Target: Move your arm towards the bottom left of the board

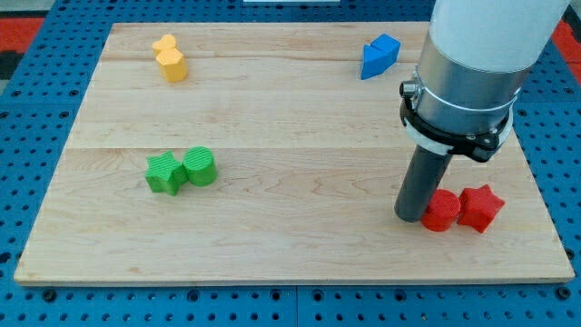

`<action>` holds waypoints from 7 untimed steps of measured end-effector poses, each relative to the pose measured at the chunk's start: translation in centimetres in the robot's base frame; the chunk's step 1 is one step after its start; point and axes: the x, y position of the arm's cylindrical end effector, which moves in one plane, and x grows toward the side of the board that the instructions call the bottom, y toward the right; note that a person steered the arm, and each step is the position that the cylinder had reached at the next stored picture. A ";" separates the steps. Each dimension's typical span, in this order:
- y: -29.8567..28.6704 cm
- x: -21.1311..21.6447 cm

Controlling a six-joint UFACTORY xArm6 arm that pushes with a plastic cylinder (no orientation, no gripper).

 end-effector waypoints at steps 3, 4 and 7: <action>-2.9 3.1; -9.8 4.1; -33.9 -2.5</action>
